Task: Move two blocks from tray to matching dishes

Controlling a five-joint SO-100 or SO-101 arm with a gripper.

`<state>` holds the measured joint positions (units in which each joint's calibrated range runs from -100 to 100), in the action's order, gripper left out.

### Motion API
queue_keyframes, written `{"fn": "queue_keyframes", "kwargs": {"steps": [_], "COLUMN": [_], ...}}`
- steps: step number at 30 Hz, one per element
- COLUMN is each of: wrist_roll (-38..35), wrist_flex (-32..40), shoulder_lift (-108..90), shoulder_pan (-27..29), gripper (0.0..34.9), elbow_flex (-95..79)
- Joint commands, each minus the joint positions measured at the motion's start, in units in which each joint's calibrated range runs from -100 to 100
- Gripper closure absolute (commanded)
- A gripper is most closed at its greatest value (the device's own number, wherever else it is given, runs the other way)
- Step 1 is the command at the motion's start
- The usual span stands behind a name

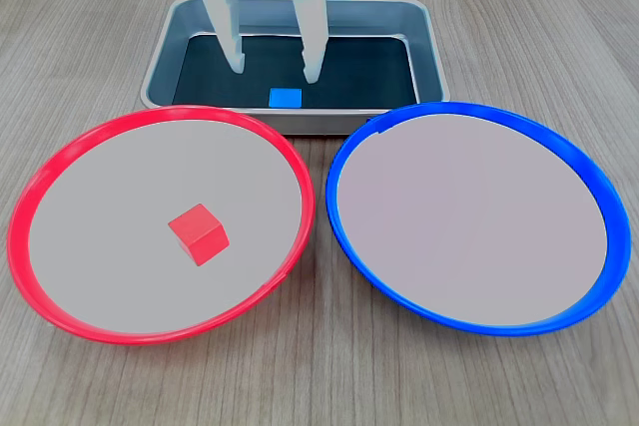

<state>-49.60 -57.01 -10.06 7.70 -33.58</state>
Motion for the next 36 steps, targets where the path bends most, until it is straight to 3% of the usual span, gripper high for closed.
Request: {"fn": "queue_keyframes", "kwargs": {"steps": [1, 4, 6, 8, 10, 12, 15, 17, 19, 20, 21, 23, 26, 31, 35, 36], "wrist_roll": [-2.2, -2.4, -2.7, -2.8, -2.7, -2.6, -1.8, 0.3, 5.0, 12.2, 14.7, 23.3, 33.5, 36.7, 36.3, 36.1], "wrist_flex": [2.7, 4.0, 5.4, 6.9, 7.8, 6.9, -3.6, -17.7, -32.5, -35.9, -35.7, -30.4, -15.1, 2.2, 9.8, 11.2], "shoulder_lift": [0.1, 2.1, 4.6, 6.3, 7.3, 7.9, 7.4, 6.9, 7.5, 8.5, 9.0, 10.9, 14.1, 19.1, 24.3, 25.3], "shoulder_pan": [-0.1, -0.7, -1.4, -2.0, -2.7, -3.2, -5.3, -8.1, -12.1, -15.7, -16.8, -18.6, -18.5, -19.2, -20.4, -20.5], "gripper": [10.6, 11.8, 14.5, 22.2, 33.5, 34.6, 34.8, 34.8, 34.8, 34.9, 34.9, 34.9, 34.9, 34.9, 34.7, 33.4], "elbow_flex": [-2.4, -3.4, -3.4, -3.2, -3.0, -2.2, 2.2, 9.9, 20.9, 27.8, 30.0, 35.4, 37.2, 34.3, 34.6, 34.6]}}
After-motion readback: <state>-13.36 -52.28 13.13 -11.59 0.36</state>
